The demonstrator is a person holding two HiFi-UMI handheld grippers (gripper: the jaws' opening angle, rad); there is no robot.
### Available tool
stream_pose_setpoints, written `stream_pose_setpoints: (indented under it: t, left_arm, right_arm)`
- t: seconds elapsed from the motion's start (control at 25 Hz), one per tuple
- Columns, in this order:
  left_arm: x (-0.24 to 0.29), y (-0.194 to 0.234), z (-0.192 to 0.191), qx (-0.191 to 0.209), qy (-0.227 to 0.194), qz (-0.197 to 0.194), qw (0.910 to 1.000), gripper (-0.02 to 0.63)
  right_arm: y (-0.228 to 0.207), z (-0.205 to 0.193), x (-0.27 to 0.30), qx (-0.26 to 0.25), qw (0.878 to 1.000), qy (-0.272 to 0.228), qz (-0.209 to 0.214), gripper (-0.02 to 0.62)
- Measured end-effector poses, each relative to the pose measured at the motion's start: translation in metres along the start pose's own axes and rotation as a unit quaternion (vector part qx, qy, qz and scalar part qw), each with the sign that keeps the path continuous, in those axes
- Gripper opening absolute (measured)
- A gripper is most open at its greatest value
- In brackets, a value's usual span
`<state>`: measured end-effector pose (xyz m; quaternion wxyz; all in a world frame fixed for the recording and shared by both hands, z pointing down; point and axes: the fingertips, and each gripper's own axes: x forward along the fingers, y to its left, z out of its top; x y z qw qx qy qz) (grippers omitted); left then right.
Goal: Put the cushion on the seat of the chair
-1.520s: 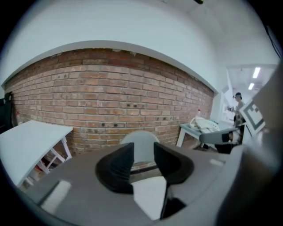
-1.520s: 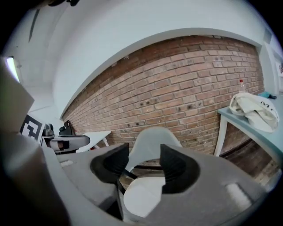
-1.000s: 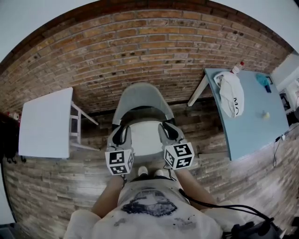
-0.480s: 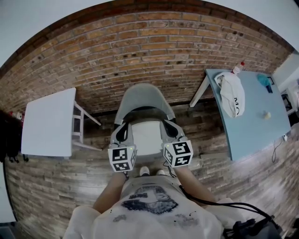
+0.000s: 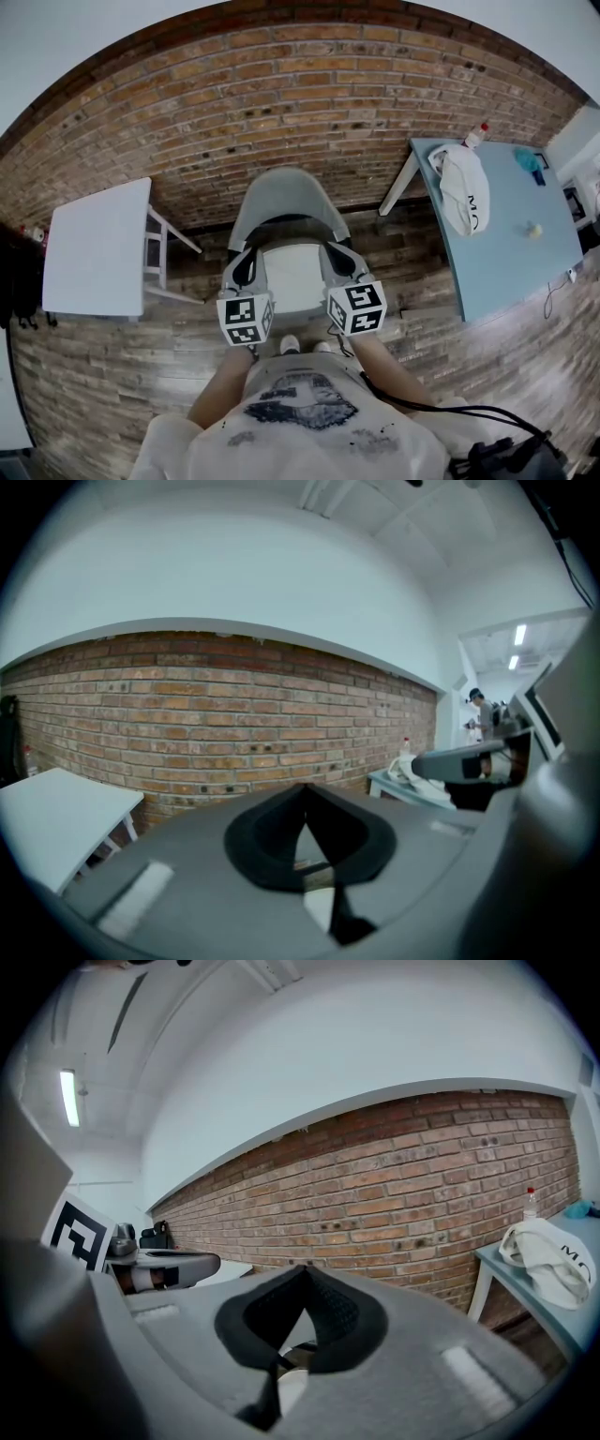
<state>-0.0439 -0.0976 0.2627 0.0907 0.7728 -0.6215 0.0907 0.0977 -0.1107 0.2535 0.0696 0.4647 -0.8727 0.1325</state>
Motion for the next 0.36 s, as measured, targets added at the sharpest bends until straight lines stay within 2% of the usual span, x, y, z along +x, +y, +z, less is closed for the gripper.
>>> stream_pose_setpoints:
  t: [0.36]
  left_arm:
    - [0.0039,0.0009,0.0002,0.0,0.0,-0.006,1.0,-0.008]
  right_arm:
    - [0.0019,0.0038,0.0018,0.005,1.0,-0.004,0.001,-0.002]
